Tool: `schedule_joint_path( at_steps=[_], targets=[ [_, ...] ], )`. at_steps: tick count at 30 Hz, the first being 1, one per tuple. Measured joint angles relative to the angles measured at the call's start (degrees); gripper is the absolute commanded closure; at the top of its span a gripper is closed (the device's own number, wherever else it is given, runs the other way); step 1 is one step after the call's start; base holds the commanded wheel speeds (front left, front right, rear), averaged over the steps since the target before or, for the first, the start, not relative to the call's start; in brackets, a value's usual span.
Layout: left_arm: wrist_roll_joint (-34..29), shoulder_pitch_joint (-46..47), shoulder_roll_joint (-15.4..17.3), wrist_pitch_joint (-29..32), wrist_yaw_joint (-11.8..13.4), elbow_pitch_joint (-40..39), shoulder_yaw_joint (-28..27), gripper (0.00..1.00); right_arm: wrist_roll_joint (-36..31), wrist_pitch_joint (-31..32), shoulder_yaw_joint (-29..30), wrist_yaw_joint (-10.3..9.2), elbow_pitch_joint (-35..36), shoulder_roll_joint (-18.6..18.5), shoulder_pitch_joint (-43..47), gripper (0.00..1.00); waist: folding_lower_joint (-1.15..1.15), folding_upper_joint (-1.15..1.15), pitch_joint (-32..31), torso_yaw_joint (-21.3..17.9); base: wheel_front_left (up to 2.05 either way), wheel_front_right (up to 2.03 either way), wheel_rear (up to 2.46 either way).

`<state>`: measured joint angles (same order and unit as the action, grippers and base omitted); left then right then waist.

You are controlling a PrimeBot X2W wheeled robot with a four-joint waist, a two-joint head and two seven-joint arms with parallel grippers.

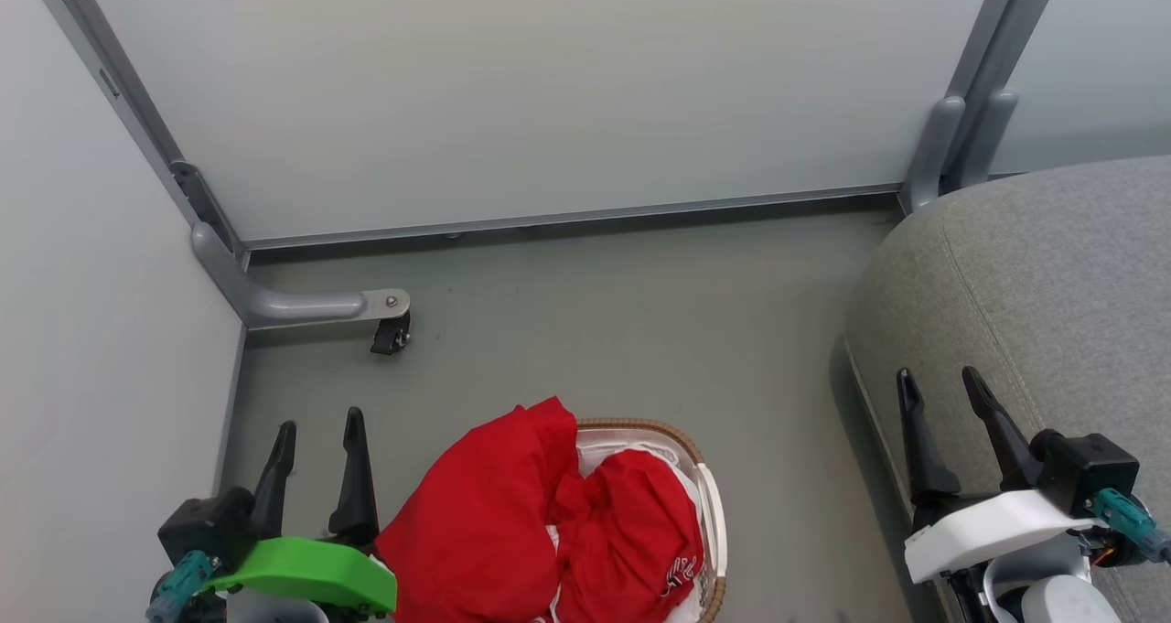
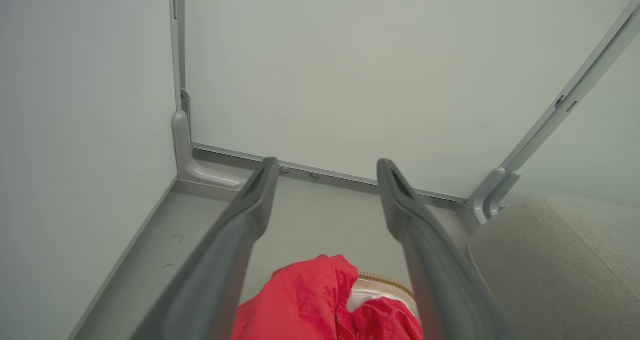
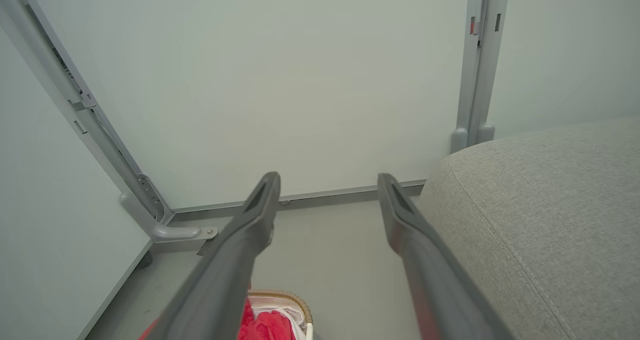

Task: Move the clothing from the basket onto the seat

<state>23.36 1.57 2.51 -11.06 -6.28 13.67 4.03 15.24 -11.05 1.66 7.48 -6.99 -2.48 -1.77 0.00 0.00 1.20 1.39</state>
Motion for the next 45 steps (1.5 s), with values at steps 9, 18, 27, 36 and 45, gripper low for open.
schedule_joint_path(
  at_steps=[9,18,27,36,45],
  targets=[
    [-3.69,-0.05,0.04,-1.12,0.00,0.73,0.37,0.00,-4.48,-1.09,-0.15,0.00,0.20,-0.07,0.15,0.00,0.00,0.00,0.05,0.27,0.00,0.00,0.00],
    [-7.44,-0.10,0.09,-2.14,-0.11,1.07,0.77,0.00,-8.90,-2.15,-0.19,0.00,-0.29,-0.13,0.62,0.00,0.00,0.00,0.09,0.53,0.00,0.00,0.00],
    [-10.49,-0.49,0.13,-3.04,-0.26,1.51,1.08,0.00,-12.71,-3.02,-0.13,0.00,-0.86,-0.18,0.73,0.00,0.00,0.00,0.01,0.72,0.00,0.00,0.00],
    [-13.56,-0.91,0.16,-3.88,-0.36,1.60,1.34,0.00,-16.18,-3.96,-0.09,0.01,-1.18,-0.22,0.98,0.00,0.00,0.00,-0.05,1.04,0.00,0.00,0.00],
    [-13.74,-1.24,0.18,-4.07,-0.59,2.13,1.37,0.00,-16.31,-3.97,0.18,0.01,-1.46,-0.23,1.15,0.00,0.00,0.00,-0.40,0.95,0.00,0.00,0.00]
  ],
)
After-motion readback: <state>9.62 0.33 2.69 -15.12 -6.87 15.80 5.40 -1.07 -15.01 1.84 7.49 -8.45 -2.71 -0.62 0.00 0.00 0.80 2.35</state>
